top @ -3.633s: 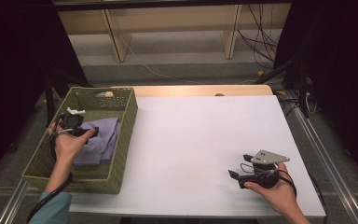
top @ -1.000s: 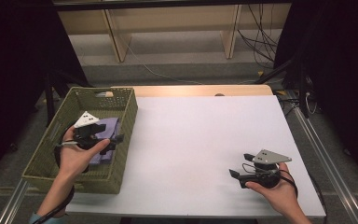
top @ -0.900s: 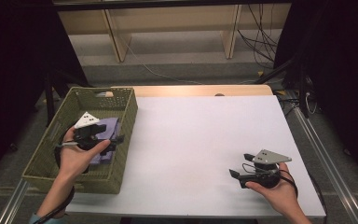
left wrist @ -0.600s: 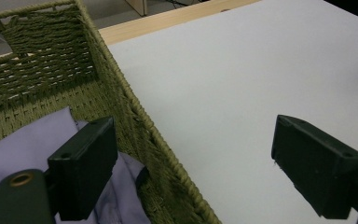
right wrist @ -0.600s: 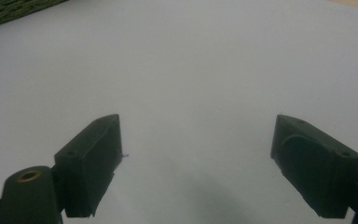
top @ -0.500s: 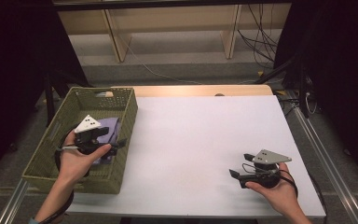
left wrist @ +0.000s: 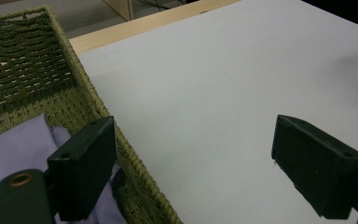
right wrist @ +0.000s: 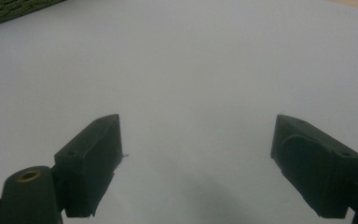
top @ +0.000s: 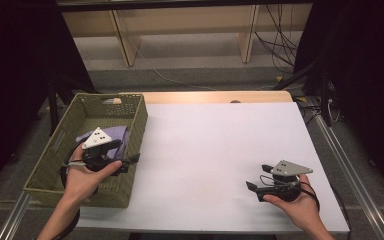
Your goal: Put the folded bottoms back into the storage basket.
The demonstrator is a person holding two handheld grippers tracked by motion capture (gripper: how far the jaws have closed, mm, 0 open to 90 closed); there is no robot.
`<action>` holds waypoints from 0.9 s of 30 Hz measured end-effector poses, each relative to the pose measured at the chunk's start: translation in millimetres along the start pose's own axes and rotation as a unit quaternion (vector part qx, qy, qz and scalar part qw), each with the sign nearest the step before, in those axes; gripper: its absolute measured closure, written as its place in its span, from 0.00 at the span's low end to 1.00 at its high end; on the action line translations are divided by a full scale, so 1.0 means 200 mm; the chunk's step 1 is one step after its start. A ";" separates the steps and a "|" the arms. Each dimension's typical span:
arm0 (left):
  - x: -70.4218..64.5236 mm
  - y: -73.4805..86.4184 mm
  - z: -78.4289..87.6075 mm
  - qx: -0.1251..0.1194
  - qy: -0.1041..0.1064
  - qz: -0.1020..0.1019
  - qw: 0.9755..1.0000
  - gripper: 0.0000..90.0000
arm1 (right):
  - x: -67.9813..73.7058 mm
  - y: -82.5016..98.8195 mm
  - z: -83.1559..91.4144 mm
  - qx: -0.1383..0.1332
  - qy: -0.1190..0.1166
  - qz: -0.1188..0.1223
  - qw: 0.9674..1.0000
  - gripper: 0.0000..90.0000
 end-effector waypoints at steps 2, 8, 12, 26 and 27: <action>-0.01 0.00 0.00 -0.001 0.002 -0.001 1.000 0.16 | 0.00 0.00 0.00 0.000 0.000 0.000 1.000 0.19; -0.04 0.01 0.00 0.001 0.006 -0.007 1.000 0.16 | 0.00 0.00 0.00 0.000 0.001 0.000 1.000 0.19; -0.05 0.01 0.01 0.001 0.008 -0.010 1.000 0.16 | 0.00 0.00 0.00 -0.001 0.001 0.001 1.000 0.19; -0.13 0.03 0.01 -0.002 0.020 -0.017 1.000 0.16 | 0.00 0.00 0.00 0.000 0.001 0.001 1.000 0.19; -0.13 0.04 0.01 -0.003 0.020 -0.018 1.000 0.16 | 0.00 0.00 0.00 0.000 0.001 0.000 1.000 0.19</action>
Point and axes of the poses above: each handheld gripper's, and its own axes: z roughly backward along the jaws, y roughly out of its underside, x roughly to its left, the point moved 7 cm from there along -z, roughly forward along the jaws, and after that the axes turned 10 degrees about y, right-handed, at the moved point
